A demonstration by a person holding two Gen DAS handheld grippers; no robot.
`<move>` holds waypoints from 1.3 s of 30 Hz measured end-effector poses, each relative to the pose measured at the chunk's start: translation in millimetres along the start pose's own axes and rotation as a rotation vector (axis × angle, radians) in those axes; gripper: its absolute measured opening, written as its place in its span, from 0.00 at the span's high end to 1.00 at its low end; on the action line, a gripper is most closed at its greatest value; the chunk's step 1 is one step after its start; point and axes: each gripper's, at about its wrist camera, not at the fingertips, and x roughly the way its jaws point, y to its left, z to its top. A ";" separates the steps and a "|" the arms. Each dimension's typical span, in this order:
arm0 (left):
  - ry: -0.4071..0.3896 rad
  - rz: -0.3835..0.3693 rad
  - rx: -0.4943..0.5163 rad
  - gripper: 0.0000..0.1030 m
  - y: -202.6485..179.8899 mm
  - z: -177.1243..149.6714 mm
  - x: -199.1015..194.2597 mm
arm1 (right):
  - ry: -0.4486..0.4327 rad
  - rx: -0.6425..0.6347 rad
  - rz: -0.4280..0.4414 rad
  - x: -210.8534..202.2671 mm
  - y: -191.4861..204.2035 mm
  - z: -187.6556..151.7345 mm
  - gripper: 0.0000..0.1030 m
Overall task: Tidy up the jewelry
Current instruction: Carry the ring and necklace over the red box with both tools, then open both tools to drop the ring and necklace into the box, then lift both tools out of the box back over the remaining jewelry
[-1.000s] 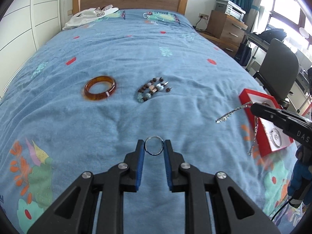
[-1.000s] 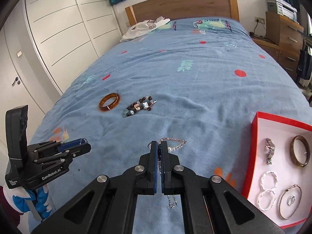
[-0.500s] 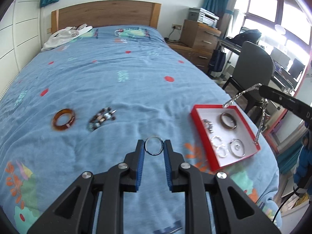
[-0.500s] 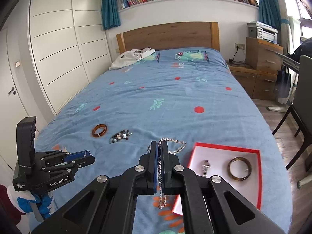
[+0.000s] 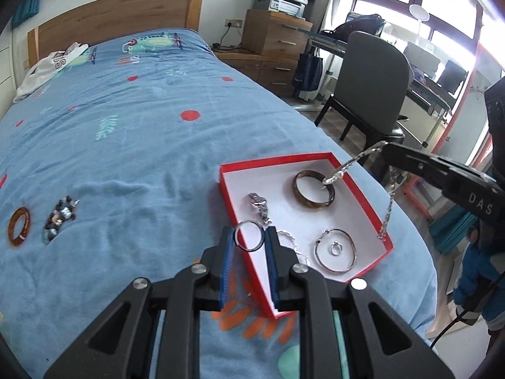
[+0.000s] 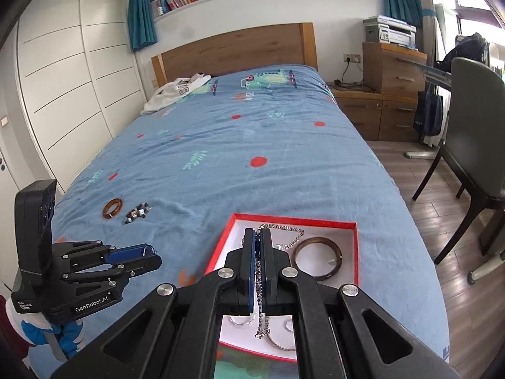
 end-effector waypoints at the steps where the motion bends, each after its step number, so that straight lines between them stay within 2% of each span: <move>1: 0.011 -0.008 0.007 0.82 -5.9 1.1 9.2 | 0.011 0.009 -0.001 5.9 -6.5 -4.1 0.97; 9: 0.095 -0.033 0.056 0.82 -39.7 -4.2 70.5 | 0.095 0.061 -0.013 49.1 -45.9 -38.5 0.97; 16: 0.142 -0.015 0.050 0.82 -41.3 -13.9 97.1 | 0.132 0.100 -0.012 67.5 -63.2 -57.6 0.97; 22: 0.181 -0.009 0.042 0.82 -38.9 -23.7 110.6 | 0.159 0.105 -0.004 74.4 -66.5 -65.7 0.96; 28: 0.180 -0.003 0.050 0.81 -41.2 -26.5 111.5 | 0.206 0.081 -0.025 80.5 -66.5 -75.5 0.94; 34: 0.184 0.000 0.047 0.81 -42.6 -25.9 111.2 | 0.209 0.096 -0.036 78.4 -69.1 -77.8 0.92; 36: 0.185 0.000 0.047 0.76 -43.2 -25.7 110.9 | 0.213 0.102 -0.041 78.9 -70.0 -78.7 0.84; 39: 0.188 0.001 0.055 0.68 -46.3 -25.6 110.0 | 0.217 0.109 -0.044 75.4 -70.7 -81.3 0.81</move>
